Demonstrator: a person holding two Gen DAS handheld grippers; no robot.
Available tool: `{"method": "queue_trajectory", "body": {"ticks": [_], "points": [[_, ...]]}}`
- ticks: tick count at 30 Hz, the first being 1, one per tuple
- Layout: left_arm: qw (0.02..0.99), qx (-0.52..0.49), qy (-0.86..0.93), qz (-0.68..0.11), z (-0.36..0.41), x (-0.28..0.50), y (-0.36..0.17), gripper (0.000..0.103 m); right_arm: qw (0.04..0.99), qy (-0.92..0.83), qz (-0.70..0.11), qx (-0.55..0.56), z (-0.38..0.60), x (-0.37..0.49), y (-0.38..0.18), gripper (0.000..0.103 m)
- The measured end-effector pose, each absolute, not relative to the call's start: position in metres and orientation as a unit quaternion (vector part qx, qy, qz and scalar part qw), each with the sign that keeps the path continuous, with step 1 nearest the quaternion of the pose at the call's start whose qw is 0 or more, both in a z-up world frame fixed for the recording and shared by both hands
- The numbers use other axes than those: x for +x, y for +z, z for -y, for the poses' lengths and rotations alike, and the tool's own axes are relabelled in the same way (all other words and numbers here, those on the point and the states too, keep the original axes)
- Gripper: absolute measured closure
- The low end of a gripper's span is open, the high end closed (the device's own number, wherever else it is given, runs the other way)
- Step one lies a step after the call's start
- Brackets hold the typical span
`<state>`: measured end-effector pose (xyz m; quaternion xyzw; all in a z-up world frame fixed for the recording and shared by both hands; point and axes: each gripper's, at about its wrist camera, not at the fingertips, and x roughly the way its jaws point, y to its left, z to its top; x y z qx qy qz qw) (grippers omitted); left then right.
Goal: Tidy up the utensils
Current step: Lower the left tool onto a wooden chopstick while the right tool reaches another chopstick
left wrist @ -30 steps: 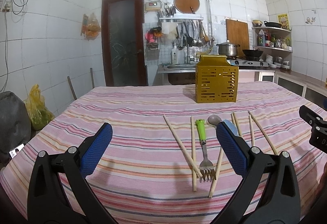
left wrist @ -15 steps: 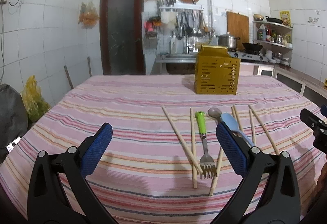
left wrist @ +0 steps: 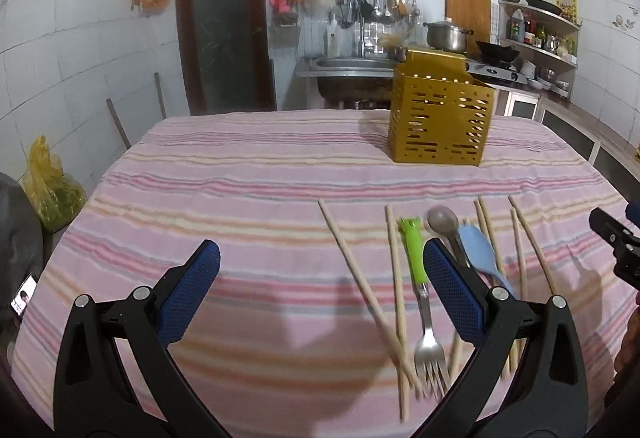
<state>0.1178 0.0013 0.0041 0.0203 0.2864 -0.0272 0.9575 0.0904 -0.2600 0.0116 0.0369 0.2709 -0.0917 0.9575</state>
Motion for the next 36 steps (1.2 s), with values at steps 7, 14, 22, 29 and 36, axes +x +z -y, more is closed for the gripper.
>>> {"method": "queue_trajectory", "body": {"ticks": [7,14,22,29,36], "points": [[0.942,0.034,-0.018,-0.333,0.009,0.187,-0.006,0.005,0.932,-0.109,-0.346,0.004,0.268,0.165,-0.014,0.004],[0.909,0.019,-0.009,-0.416,0.011,0.232,-0.044,0.012,0.911,-0.114,-0.395,0.027,0.279,0.185,-0.042,0.009],[0.897,0.014,-0.007,-0.442,0.011,0.242,-0.064,0.016,0.900,-0.105,-0.422,0.032,0.277,0.194,-0.052,0.017],[0.896,-0.008,-0.006,-0.443,0.003,0.244,-0.061,0.038,0.896,-0.106,-0.429,0.039,0.273,0.202,-0.050,0.032],[0.891,0.009,-0.007,-0.453,0.012,0.253,-0.059,0.067,0.898,-0.098,-0.427,0.032,0.264,0.207,-0.047,0.057]]}}
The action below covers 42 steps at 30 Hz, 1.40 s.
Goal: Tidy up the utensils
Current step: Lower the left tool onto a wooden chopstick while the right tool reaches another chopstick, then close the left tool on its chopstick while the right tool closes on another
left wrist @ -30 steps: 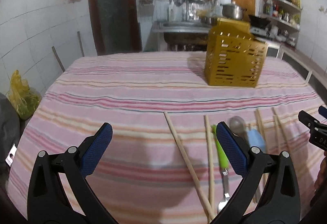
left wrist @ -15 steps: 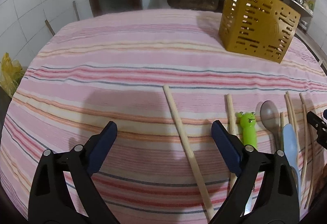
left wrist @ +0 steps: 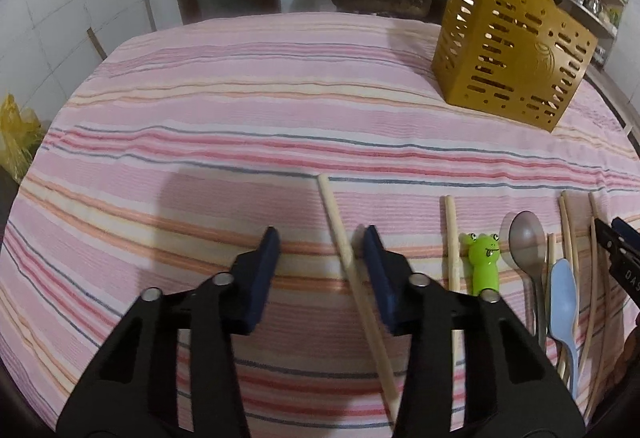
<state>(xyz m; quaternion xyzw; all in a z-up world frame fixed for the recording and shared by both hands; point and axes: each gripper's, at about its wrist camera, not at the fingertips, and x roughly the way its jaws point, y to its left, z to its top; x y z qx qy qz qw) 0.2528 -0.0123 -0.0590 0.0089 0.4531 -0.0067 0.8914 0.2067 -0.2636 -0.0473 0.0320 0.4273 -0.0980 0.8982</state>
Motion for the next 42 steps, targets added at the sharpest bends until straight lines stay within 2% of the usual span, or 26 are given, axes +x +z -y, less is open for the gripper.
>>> {"method": "queue_trajectory", "body": {"ticks": [3,9,17,25,34,42], "points": [[0.887,0.019,-0.015,-0.461,0.020,0.259,-0.058,0.079,0.898,-0.095,-0.429,0.034,0.263,0.211,-0.046,0.064],[0.880,0.040,-0.016,-0.473,0.028,0.268,-0.058,0.085,0.895,-0.093,-0.434,0.044,0.265,0.224,-0.045,0.072],[0.882,0.020,-0.017,-0.471,0.029,0.271,-0.058,0.095,0.893,-0.096,-0.439,0.038,0.263,0.234,-0.045,0.073],[0.883,0.022,-0.021,-0.468,0.035,0.278,-0.057,0.099,0.894,-0.085,-0.438,0.039,0.260,0.238,-0.043,0.092],[0.894,0.005,-0.028,-0.447,0.026,0.268,-0.043,0.099,0.907,-0.068,-0.408,0.077,0.266,0.225,-0.031,0.096],[0.933,-0.015,-0.038,-0.357,0.010,0.227,0.013,0.099,0.945,-0.055,-0.314,0.077,0.261,0.193,0.015,0.097]]}}
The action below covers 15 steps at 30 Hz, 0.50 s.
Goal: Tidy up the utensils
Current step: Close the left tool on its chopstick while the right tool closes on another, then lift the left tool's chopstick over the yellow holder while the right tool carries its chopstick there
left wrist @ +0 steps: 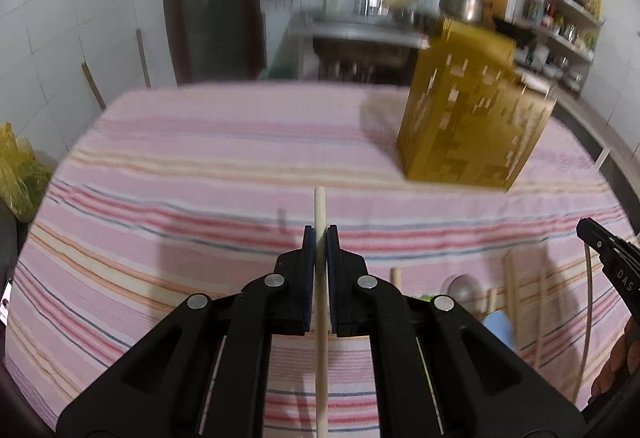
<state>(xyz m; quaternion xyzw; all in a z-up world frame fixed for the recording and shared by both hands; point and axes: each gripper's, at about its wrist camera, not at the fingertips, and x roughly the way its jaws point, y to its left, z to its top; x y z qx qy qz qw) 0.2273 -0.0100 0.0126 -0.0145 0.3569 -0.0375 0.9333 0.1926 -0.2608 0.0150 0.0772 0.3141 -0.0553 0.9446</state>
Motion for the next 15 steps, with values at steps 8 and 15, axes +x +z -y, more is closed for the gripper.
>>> {"method": "queue_trajectory", "body": {"ticks": [8,15], "points": [[0.956,-0.032,-0.046,-0.288,-0.005,0.188,0.053,0.099,0.971,-0.050,-0.226,0.066,0.259,0.155,0.051,0.097],[0.971,-0.012,-0.038,-0.236,-0.002,0.155,0.065,0.099,0.983,-0.056,-0.170,0.050,0.256,0.125,0.062,0.097]]}}
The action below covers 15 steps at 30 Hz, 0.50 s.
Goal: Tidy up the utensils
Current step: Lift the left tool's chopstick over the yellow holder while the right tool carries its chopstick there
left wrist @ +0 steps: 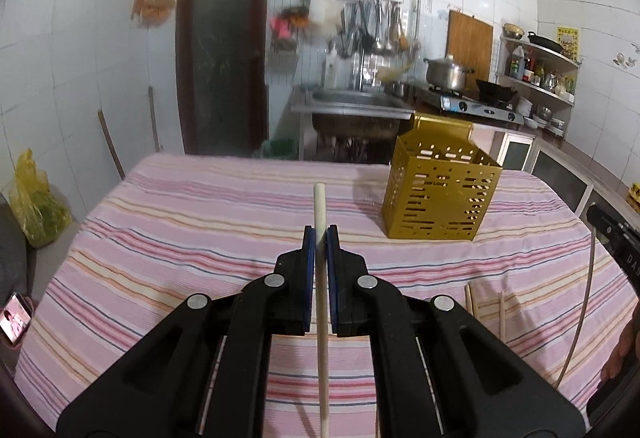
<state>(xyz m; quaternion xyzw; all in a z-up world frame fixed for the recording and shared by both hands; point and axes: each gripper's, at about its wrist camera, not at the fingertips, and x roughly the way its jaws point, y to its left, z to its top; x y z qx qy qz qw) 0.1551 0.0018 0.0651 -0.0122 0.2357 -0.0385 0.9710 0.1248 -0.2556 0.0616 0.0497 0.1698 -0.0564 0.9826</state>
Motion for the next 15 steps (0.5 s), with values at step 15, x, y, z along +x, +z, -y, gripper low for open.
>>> {"method": "queue_trajectory", "body": {"ticks": [15], "points": [[0.981,-0.010,-0.055,-0.186,0.004,0.146,0.099,0.099,0.990,-0.048,-0.112,0.071,0.269,0.129,0.099,0.097]]}}
